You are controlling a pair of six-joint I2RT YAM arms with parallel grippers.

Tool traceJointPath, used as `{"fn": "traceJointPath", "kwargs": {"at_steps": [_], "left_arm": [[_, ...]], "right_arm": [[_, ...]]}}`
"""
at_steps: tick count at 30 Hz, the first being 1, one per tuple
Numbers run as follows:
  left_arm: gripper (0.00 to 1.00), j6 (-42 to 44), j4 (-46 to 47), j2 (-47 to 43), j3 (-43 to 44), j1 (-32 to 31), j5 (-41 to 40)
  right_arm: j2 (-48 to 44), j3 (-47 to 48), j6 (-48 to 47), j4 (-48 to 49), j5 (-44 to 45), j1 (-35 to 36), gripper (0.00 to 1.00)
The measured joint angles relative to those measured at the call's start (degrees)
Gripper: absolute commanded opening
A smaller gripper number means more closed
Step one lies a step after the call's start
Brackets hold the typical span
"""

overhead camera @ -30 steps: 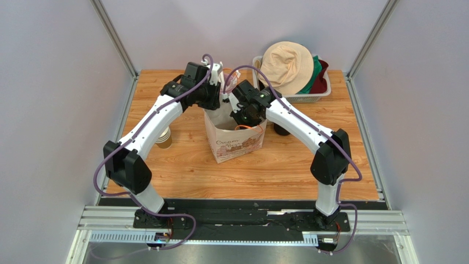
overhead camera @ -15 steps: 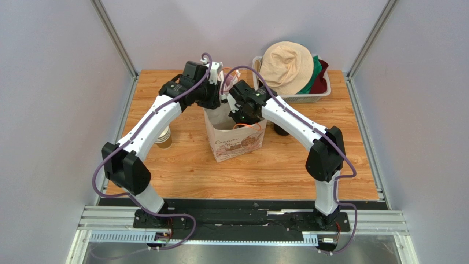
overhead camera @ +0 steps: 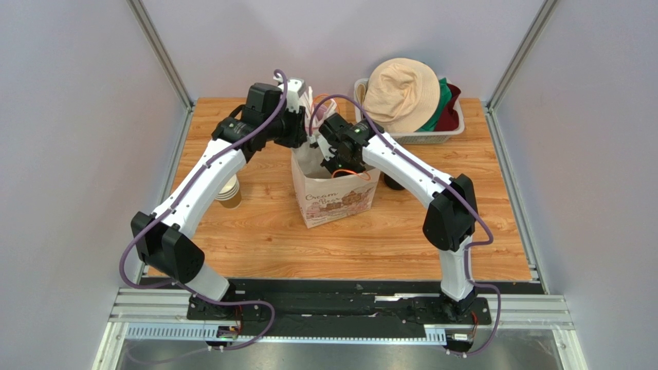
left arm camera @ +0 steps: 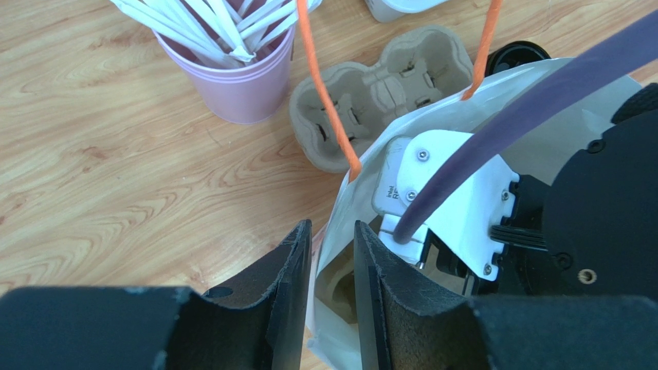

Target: Pack the takeout coffee

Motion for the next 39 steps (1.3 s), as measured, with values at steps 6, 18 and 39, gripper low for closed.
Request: {"fn": "traceJointPath", "kwargs": {"at_steps": [6,18,39], "left_arm": [[0.36,0.0,0.0,0.0,-1.2,0.1,0.3],[0.34,0.3,0.1,0.0,-1.9,0.2,0.9],[0.11,1.3,0.0,-0.1,-2.3,0.0,0.5]], "right_arm": [[0.8,0.0,-0.3,-0.4,0.0,0.3,0.0],[0.2,-1.9,-0.4,0.4,-0.7,0.6,0.0],[-5.8,-12.5,-1.2,9.4,-4.2,-1.1,0.0]]}}
